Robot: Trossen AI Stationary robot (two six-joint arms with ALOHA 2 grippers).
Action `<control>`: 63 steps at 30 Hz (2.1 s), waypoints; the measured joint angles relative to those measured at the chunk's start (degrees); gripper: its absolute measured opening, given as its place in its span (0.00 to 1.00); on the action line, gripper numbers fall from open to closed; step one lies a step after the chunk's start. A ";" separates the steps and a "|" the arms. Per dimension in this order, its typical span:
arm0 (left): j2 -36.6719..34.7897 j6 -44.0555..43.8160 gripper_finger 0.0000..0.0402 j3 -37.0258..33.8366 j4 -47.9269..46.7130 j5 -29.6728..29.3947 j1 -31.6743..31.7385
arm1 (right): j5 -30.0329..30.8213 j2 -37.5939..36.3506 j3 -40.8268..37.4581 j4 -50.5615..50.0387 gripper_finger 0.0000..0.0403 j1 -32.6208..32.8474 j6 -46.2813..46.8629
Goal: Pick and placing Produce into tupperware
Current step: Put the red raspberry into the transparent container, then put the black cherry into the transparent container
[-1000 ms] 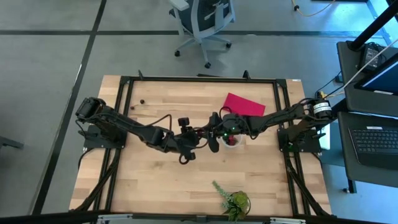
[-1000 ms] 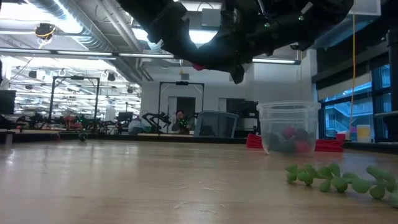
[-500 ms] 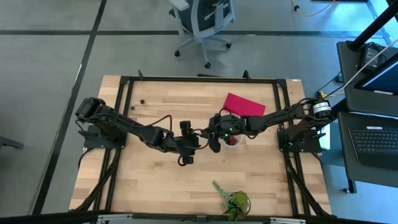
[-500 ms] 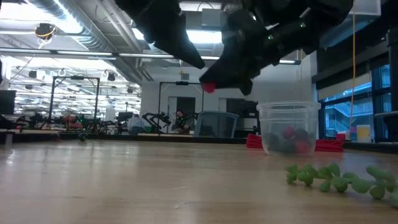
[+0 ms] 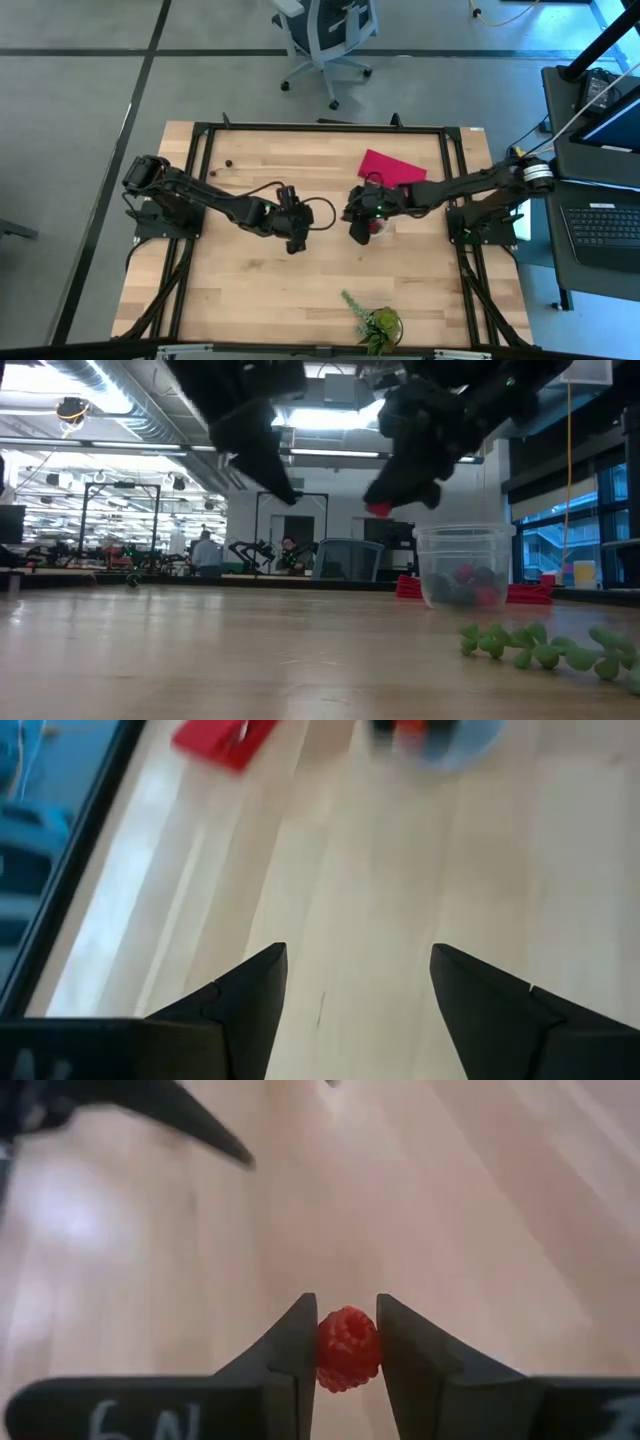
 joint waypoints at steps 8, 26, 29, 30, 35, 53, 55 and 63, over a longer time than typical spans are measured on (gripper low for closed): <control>0.00 -4.05 0.60 0.00 -7.19 0.00 1.59 | 8.13 -9.14 0.02 -20.40 0.22 2.19 7.81; 0.00 -4.05 0.60 0.00 -7.43 0.00 2.51 | 11.71 -8.84 -5.18 -21.20 0.23 3.77 14.64; 0.00 -4.03 0.60 0.00 -7.51 0.00 2.51 | 11.71 -8.89 -5.16 -20.75 0.25 3.77 14.62; 0.00 -4.03 0.60 0.00 -7.52 0.00 2.51 | 11.71 -8.89 -5.16 -20.79 0.26 3.77 14.62; 0.00 -4.03 0.60 0.00 -7.63 0.00 2.51 | 11.71 -8.89 -5.16 -20.74 0.31 3.77 14.63; -3.46 -8.63 0.60 -0.07 -18.20 -7.85 2.83 | 11.67 -9.52 -5.14 -19.43 0.31 3.77 12.33; -6.14 -12.37 0.60 -0.09 -23.35 -11.85 3.53 | 11.68 -10.05 -5.14 -19.46 0.30 3.77 11.55; -14.11 -15.43 0.60 -0.05 -28.06 6.14 18.53 | 11.71 -10.60 -5.07 -16.43 0.30 3.61 7.80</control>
